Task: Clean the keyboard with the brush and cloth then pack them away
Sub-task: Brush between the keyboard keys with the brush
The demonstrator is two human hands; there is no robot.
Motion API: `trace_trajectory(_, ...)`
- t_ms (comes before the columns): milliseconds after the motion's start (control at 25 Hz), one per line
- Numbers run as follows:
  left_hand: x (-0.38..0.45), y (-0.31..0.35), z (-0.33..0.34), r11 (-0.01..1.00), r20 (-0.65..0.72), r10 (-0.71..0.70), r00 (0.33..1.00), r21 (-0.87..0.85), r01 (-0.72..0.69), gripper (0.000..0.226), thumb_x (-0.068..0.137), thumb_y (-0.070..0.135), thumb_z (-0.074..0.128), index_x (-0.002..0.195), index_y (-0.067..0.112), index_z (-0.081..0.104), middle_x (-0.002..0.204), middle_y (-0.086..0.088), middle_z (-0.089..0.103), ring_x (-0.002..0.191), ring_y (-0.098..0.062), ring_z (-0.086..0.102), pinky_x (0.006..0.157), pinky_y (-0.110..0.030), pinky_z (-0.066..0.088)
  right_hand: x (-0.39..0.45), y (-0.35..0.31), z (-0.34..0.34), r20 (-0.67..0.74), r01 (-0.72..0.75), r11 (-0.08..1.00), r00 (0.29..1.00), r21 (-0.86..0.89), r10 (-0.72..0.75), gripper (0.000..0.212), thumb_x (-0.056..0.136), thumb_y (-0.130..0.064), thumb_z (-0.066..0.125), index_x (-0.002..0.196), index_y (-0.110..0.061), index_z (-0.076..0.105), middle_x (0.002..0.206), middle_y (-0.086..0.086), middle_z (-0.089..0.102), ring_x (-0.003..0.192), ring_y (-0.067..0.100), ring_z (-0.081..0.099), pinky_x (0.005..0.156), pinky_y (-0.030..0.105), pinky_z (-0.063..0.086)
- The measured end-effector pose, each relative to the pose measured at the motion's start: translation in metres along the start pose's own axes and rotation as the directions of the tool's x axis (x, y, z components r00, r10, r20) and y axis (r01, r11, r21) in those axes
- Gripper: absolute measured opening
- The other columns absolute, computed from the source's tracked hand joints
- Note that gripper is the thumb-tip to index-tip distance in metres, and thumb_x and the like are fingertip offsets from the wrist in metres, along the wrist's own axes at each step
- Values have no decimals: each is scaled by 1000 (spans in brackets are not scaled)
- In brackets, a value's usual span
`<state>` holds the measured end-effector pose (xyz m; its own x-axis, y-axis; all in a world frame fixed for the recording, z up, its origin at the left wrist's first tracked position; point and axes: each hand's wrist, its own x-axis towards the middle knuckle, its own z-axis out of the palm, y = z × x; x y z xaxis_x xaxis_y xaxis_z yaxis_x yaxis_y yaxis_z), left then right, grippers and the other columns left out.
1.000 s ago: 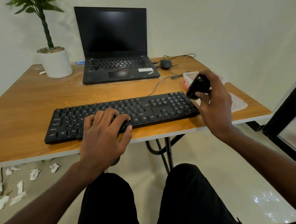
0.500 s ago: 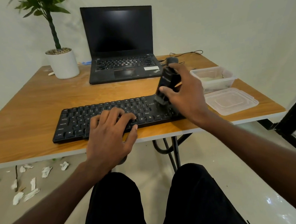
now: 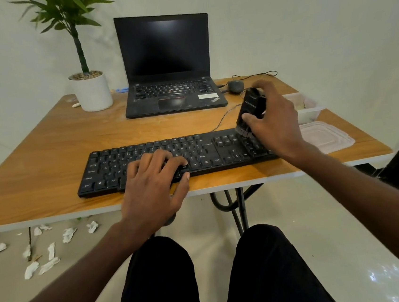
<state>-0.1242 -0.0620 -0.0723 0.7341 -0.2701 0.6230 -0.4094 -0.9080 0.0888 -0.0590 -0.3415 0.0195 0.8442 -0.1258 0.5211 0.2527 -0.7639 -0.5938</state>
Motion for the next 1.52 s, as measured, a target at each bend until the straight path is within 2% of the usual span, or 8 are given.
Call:
trace_trajectory(80, 0, 0, 0, 1000, 1, -5, 1000, -8, 5, 37, 99, 48, 48, 124, 25, 63, 118, 2, 56, 111, -21, 51, 93, -41, 36, -16, -4, -16, 40, -223, 876, 973, 428, 228, 58, 91, -13, 75, 137, -37, 49, 113, -7, 69, 98, 15, 73, 79, 35, 61)
trace_trajectory(160, 2, 1, 0, 1000, 2, -8, 1000, -16, 8, 38, 98, 49, 48, 123, 26, 64, 117, 3, 56, 110, -20, 51, 92, -40, 33, -34, -9, -28, 291, -464, 423, 863, 778, 413, 52, 92, -6, 74, 136, -24, 54, 118, 9, 72, 98, 25, 77, 73, 33, 63)
trace_trajectory(200, 2, 2, -1, 1000, 2, -13, 1000, -25, 13, 38, 97, 49, 49, 122, 25, 65, 116, 3, 56, 110, -21, 51, 92, -38, 31, -44, -9, -33, 405, -539, 251, 806, 804, 432, 48, 91, -8, 75, 135, -15, 56, 117, 16, 74, 97, 28, 77, 70, 32, 64)
trace_trajectory(280, 4, 4, -4, 998, -1, -31, 1000, -51, 31, 38, 95, 49, 51, 119, 25, 67, 115, 4, 56, 110, -21, 51, 92, -36, 27, -64, -7, -37, 526, -624, 126, 737, 771, 425, 41, 89, -17, 77, 126, -4, 63, 110, 19, 77, 93, 25, 77, 64, 27, 61)
trace_trajectory(440, 24, 22, -11, 979, -10, -63, 998, -196, 60, 38, 97, 53, 53, 122, 29, 65, 121, 9, 57, 117, -13, 49, 98, -34, 23, -78, -5, -33, 400, -511, 201, 817, 836, 415, 41, 86, -16, 80, 123, -13, 63, 113, 13, 77, 93, 25, 75, 61, 30, 53)
trace_trajectory(680, 72, 51, 3, 877, 71, 44, 996, -481, -4, 63, 93, 68, 56, 145, 34, 52, 142, 14, 57, 132, -4, 44, 109, -39, 26, -86, -8, -20, 267, -419, 523, 901, 742, 342, 27, 94, -10, 72, 117, -23, 66, 116, -2, 70, 106, 22, 71, 77, 33, 61)
trace_trajectory(1120, 62, 51, 17, 867, 43, 111, 993, -493, -76, 59, 89, 65, 68, 140, 38, 56, 138, 31, 51, 133, 5, 40, 111, -19, 17, -87, -5, -13, 291, -415, 600, 909, 684, 297, 56, 71, -25, 91, 117, -16, 59, 107, 4, 76, 97, 21, 75, 78, 34, 62)
trace_trajectory(1520, 61, 51, 16, 852, 71, 131, 989, -517, -76, 55, 85, 59, 76, 132, 35, 61, 132, 25, 59, 129, -5, 49, 109, -35, 28, -78, 2, -24, 437, -491, 477, 870, 728, 228, 60, 73, -12, 89, 125, -11, 58, 117, 16, 74, 104, 37, 74, 88, 54, 61)
